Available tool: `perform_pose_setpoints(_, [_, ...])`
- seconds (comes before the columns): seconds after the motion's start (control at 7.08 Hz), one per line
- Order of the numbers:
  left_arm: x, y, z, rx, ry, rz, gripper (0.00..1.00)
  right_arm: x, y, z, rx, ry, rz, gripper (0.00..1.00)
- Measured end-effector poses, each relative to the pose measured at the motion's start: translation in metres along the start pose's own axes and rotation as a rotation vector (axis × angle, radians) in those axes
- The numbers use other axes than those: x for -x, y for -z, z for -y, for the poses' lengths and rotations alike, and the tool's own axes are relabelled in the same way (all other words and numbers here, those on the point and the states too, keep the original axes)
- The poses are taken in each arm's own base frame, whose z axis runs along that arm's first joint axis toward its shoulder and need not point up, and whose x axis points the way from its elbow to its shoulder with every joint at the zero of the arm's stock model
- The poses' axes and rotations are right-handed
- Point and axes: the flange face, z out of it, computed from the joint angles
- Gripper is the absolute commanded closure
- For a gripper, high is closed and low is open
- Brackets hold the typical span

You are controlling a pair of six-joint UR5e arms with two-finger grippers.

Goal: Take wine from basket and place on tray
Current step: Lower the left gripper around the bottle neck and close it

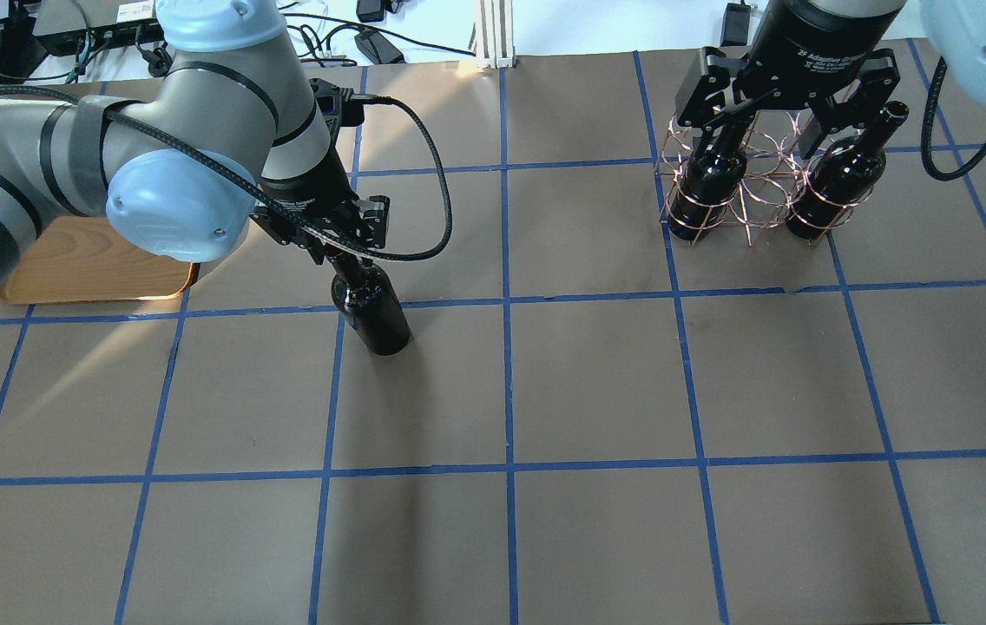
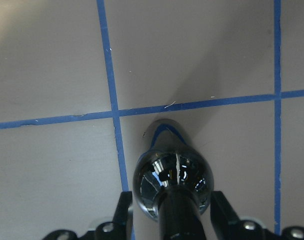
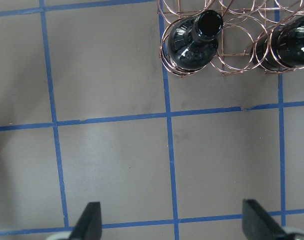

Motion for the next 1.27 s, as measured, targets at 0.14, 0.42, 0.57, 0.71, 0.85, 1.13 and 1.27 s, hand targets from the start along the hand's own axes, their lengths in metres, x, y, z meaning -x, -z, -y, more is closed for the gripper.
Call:
perform_pose_setpoints(0.14, [-0.0002, 0.0005, 0.0011, -0.004, 0.001, -0.002, 1.00, 0.0000, -0.0002, 0.0001, 0.001, -0.001, 0.000, 0.00])
perform_pose_setpoints(0.42, [-0.0003, 0.0010, 0.0018, -0.007, 0.000, -0.003, 1.00, 0.0001, -0.0003, 0.0001, 0.001, -0.007, 0.000, 0.00])
perform_pose_setpoints(0.57, [-0.0002, 0.0027, 0.0014, -0.010, 0.000, -0.003, 1.00, 0.0001, -0.0003, 0.0001, 0.001, -0.007, 0.001, 0.00])
perform_pose_setpoints(0.71, [0.0001, 0.0031, 0.0012, -0.009, -0.001, -0.002, 0.29, 0.0001, -0.0003, 0.0001, 0.001, -0.008, 0.001, 0.00])
perform_pose_setpoints(0.85, [0.0004, 0.0017, 0.0018, -0.005, -0.003, -0.002, 0.20, 0.0001, -0.0003, 0.0001, 0.001, -0.008, 0.001, 0.00])
perform_pose_setpoints(1.13, [0.0006, -0.0002, 0.0025, -0.001, -0.004, -0.002, 0.04, 0.0002, -0.0004, 0.0006, -0.001, -0.008, 0.001, 0.00])
perform_pose_setpoints(1.27, [0.0005, 0.0000, 0.0030, -0.003, -0.004, -0.003, 0.03, 0.0002, -0.0001, 0.0009, -0.004, -0.008, 0.001, 0.00])
